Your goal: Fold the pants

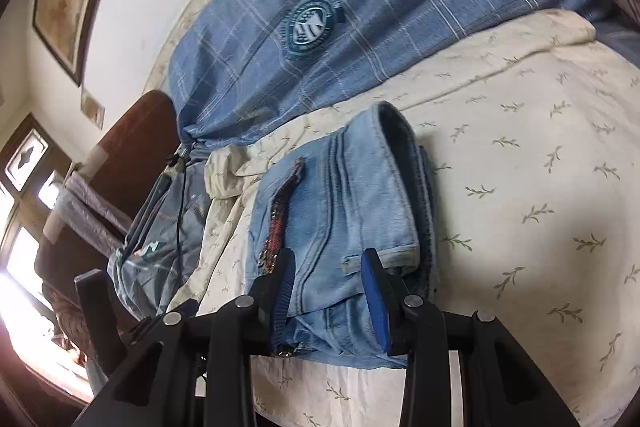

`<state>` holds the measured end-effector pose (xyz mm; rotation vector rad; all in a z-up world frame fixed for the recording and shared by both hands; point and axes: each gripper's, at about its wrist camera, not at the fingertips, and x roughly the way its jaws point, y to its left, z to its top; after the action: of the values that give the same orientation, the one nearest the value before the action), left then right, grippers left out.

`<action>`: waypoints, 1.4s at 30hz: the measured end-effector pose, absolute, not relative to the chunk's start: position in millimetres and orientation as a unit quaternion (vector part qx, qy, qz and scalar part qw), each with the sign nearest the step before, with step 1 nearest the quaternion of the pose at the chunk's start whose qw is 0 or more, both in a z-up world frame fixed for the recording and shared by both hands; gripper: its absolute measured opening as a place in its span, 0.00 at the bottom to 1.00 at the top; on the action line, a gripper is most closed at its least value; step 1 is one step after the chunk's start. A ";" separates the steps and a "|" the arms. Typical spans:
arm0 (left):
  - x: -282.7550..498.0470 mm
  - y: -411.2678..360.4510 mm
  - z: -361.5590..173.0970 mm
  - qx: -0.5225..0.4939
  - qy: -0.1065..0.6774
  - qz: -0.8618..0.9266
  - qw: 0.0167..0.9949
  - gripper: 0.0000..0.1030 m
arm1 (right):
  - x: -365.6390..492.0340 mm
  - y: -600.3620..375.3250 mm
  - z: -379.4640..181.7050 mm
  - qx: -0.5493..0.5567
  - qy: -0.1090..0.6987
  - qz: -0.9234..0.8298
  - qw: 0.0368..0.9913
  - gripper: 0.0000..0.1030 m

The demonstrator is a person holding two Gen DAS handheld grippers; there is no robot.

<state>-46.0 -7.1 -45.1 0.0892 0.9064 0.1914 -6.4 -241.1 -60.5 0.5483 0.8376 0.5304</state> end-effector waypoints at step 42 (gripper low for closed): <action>-114.5 13.8 58.5 0.040 0.257 0.151 0.954 0.85 | -40.9 -238.3 -12.8 0.191 0.279 0.234 0.912 0.49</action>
<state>-114.5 13.8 58.5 0.0812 0.5227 0.3068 -40.9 -238.3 -12.8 0.3928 0.5743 0.4829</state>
